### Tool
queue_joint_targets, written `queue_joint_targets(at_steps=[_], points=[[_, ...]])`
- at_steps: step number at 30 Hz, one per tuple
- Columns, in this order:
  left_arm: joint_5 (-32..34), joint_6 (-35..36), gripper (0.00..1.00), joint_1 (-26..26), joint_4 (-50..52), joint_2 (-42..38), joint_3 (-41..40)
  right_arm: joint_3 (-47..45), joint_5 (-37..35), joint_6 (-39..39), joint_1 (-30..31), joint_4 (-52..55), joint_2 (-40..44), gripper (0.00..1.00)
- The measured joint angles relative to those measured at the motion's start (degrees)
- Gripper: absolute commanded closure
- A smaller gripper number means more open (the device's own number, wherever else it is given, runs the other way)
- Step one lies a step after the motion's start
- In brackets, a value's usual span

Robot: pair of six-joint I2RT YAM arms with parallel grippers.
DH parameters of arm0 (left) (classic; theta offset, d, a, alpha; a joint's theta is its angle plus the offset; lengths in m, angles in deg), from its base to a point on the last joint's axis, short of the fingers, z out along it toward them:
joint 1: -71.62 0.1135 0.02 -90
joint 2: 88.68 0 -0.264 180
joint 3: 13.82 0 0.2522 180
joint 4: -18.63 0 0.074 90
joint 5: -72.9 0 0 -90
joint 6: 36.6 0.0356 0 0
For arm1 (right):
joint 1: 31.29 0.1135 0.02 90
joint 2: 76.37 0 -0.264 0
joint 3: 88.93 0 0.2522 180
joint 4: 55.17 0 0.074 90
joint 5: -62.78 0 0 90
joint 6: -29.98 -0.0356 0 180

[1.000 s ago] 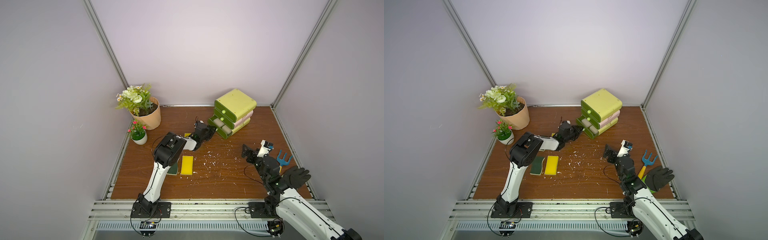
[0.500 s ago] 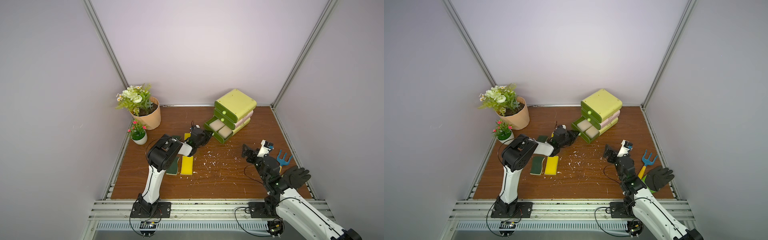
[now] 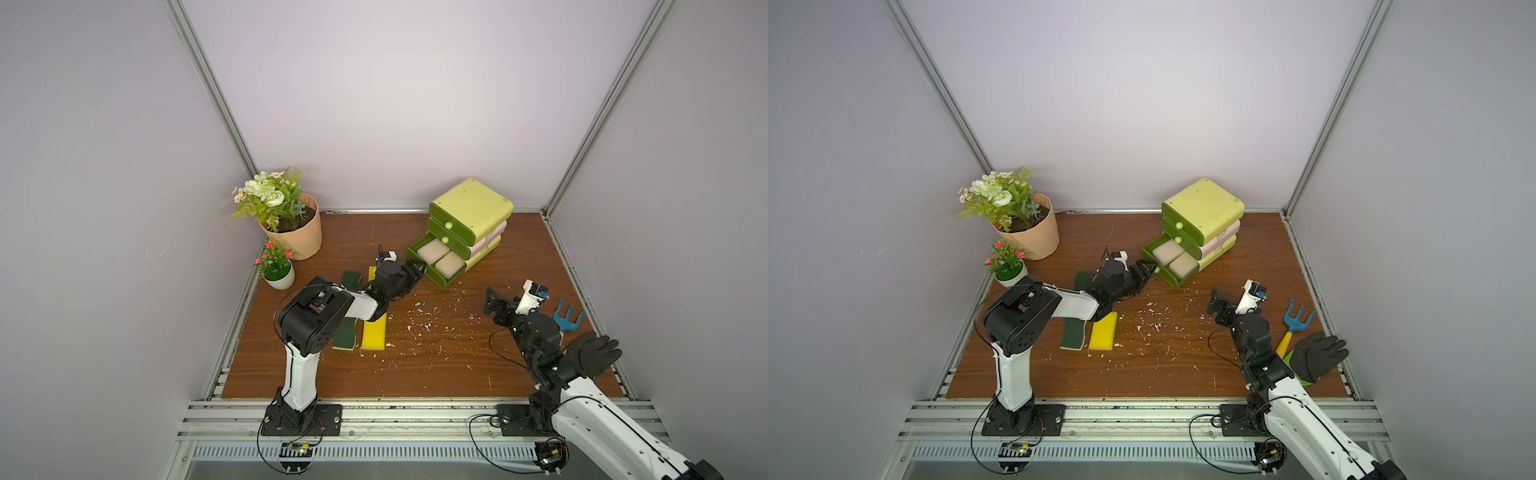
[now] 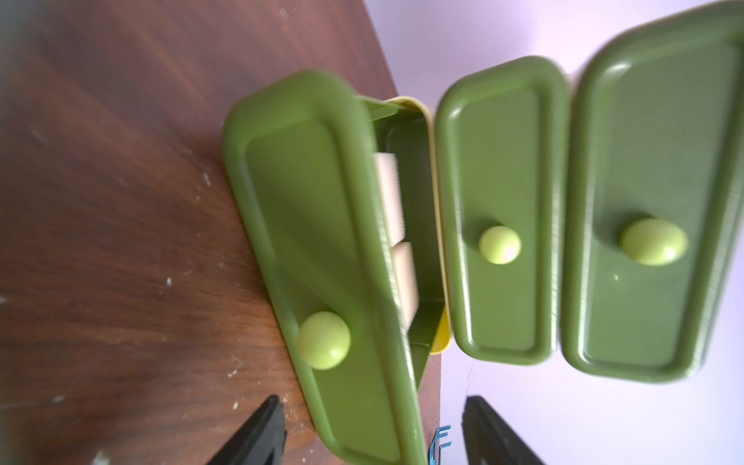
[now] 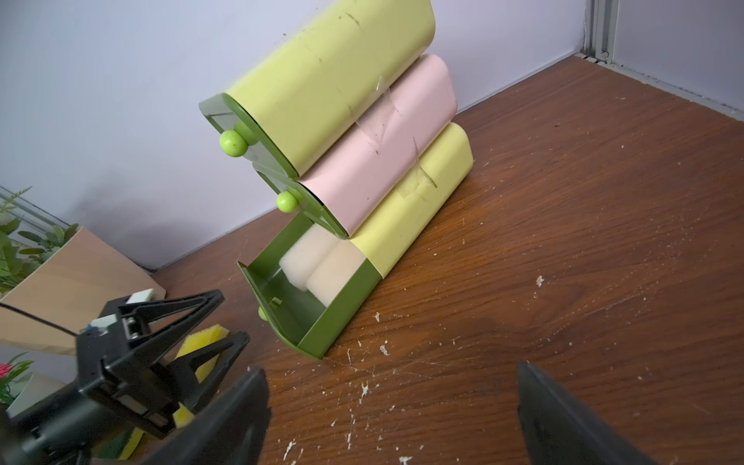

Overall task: Take the sponge out of the drawer
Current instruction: Open the drawer in the storage box.

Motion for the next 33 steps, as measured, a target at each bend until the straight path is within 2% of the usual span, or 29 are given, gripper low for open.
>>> queue_joint_targets(at_steps=[3, 7, 12, 17, 23, 33], points=[[2.34, 3.78, 0.13, -0.59, 2.38, -4.83, -1.73, 0.00, -0.35, 0.52, -0.28, -0.57, -1.97, 0.01], [7.87, 12.09, 0.01, -3.54, 9.60, -11.98, -1.49, 0.81, -0.57, 1.07, -0.70, -1.79, -9.03, 0.01], [11.54, 19.10, 0.01, -7.48, 13.60, -18.88, -3.06, 7.50, 1.99, 1.70, -1.05, -1.70, -21.51, 0.01], [13.29, 22.05, 0.00, -7.72, 16.24, -23.93, -8.79, 16.06, 3.23, 2.25, -1.05, -3.19, -30.36, 0.01], [15.56, 24.70, 0.00, -8.72, 19.82, -28.26, -10.16, 24.61, 3.02, 3.21, -1.11, -4.17, -40.57, 0.01], [17.86, 27.43, 0.00, -9.70, 23.19, -29.79, -10.14, 32.11, 2.01, 3.28, -5.01, -4.83, -50.42, 0.01]])
